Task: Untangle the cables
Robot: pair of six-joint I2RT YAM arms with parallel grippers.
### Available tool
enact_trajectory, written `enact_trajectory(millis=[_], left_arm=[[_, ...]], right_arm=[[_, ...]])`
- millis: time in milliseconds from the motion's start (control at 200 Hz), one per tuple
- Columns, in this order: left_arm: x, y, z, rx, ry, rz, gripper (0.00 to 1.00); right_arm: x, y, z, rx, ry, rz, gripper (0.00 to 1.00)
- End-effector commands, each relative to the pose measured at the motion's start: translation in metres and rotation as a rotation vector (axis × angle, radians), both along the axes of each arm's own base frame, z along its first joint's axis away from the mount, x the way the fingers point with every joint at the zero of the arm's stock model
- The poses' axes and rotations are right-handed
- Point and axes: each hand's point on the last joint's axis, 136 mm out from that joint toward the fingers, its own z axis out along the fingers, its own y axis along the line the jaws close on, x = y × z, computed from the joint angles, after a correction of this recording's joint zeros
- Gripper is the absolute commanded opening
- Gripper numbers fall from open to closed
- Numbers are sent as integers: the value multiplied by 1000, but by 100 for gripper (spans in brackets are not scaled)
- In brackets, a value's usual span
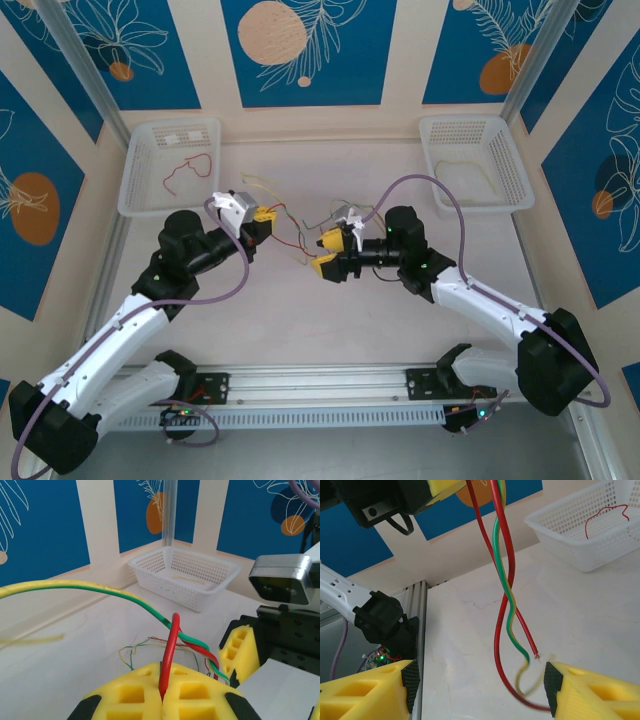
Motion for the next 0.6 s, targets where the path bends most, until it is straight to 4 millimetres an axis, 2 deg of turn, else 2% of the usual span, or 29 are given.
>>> enact_trajectory(millis=[0,190,315,385,410,485,555,595], left_arm=[[-3,-3,18,-41,-33,-34,0],[-3,-5,18,-41,-30,-43,0],[-5,-5,17,-43,-27,-48,0],[-5,-4,17,-42,-28,-48,0],[-5,-4,16,-40,-27,-47,0],[-5,-4,14,-38,-24,-45,0],[-5,-4,13,-38,-25,-43,0],[-5,-4,13,-39,-24,-42,0]], right_arm=[[1,11,26,63,-59,33,69],[14,17,28,64,-69,1,67],[17,18,28,63,-81,4,46],[17,18,27,62,-81,6,26],[17,17,27,63,-79,6,21],[17,16,28,64,-78,4,18],[18,14,28,64,-82,-3,9],[18,13,28,62,-83,-6,8]])
